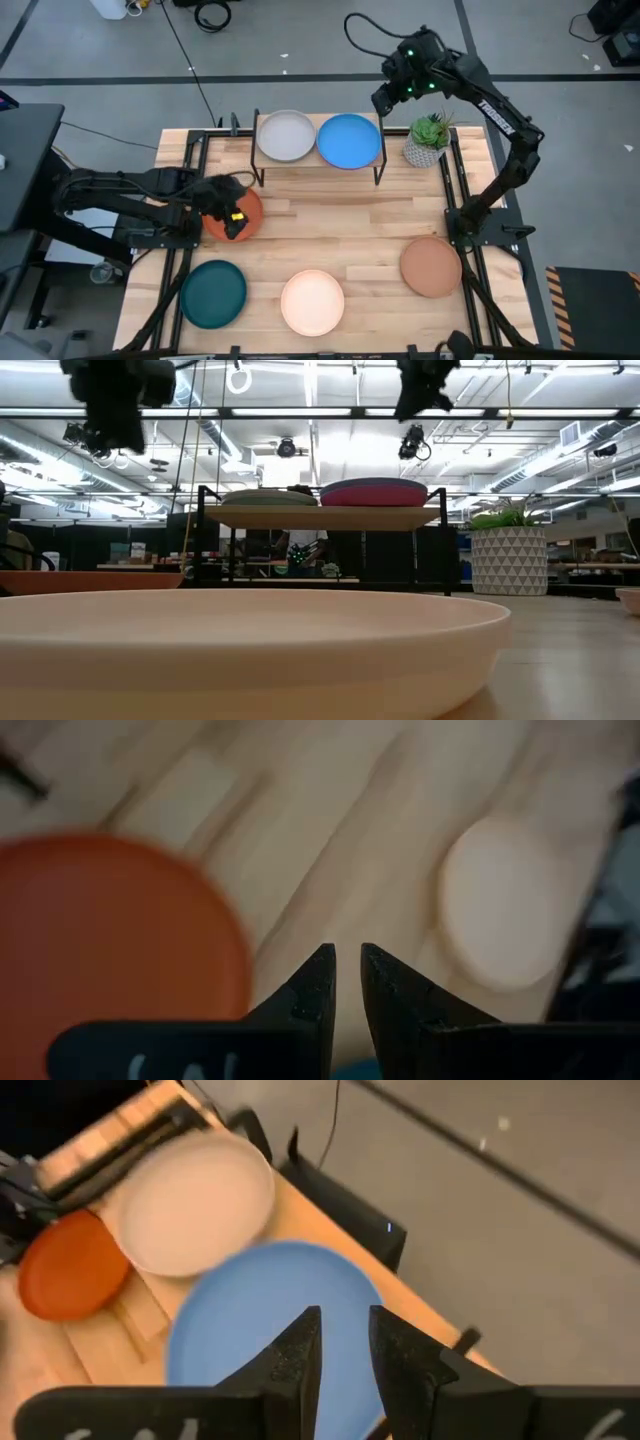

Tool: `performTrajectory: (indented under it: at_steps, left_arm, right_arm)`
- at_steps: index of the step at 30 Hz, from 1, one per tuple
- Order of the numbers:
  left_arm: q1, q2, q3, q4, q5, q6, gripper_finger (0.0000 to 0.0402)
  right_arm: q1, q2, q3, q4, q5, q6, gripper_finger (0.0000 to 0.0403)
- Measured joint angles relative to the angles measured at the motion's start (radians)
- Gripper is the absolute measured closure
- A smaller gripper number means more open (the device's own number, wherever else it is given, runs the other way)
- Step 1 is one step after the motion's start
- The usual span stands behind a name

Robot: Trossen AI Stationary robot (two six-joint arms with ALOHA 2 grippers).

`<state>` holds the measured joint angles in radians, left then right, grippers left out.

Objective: Place and stack plates onto a shelf
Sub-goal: Stack the orange plate on top of the blue plate on the shelf

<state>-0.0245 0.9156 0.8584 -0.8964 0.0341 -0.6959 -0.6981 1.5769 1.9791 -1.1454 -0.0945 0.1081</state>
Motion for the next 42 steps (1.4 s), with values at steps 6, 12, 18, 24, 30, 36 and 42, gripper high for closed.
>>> performTrajectory:
  at_steps: [6, 12, 18, 24, 30, 36, 42]
  left_arm:
    - [-0.026, 0.061, 0.0, -0.076, -0.014, 0.0, 0.0345]
    - [-0.026, 0.122, 0.0, -0.084, -0.076, -0.004, 0.0329]
    - [-0.026, 0.17, 0.0, -0.09, -0.086, -0.006, 0.027]
    - [-0.025, 0.265, 0.0, -0.122, -0.131, -0.025, 0.0219]
    - [-0.025, 0.369, 0.0, -0.147, -0.183, -0.048, 0.0214]
    - [-0.025, 0.45, 0.0, -0.152, -0.217, -0.078, 0.0214]
    - [-0.039, 0.48, 0.0, -0.137, -0.216, -0.105, 0.0214]
  right_arm:
    - [0.119, -0.017, 0.082, 0.003, 0.055, -0.01, 0.0309]
    - [0.232, -0.028, 0.103, 0.017, 0.058, -0.063, 0.0309]
    - [0.304, -0.043, 0.103, 0.03, 0.074, -0.06, 0.0309]
    - [0.353, -0.061, 0.104, 0.037, 0.147, -0.06, 0.0309]
    - [0.37, -0.065, 0.104, 0.029, 0.157, -0.054, 0.0309]
    - [0.37, -0.065, 0.104, 0.027, 0.156, -0.034, 0.0309]
    - [0.37, -0.065, 0.103, 0.025, 0.156, -0.029, 0.0309]
